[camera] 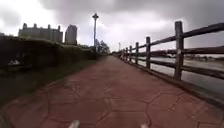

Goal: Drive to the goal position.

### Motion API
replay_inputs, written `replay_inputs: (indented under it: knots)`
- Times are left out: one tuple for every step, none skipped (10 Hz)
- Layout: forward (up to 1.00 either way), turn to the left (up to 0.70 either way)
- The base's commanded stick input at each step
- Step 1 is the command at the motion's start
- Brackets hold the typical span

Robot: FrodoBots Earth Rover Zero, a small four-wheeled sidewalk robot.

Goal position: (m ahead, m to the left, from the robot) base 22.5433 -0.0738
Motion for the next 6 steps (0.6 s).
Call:
replay_inputs:
  knots:
    - [0.70, 0.00]
    - [0.70, 0.00]
    - [0.70, 0.00]
    - [0.70, 0.00]
    - [0.70, 0.00]
    - [0.70, 0.00]
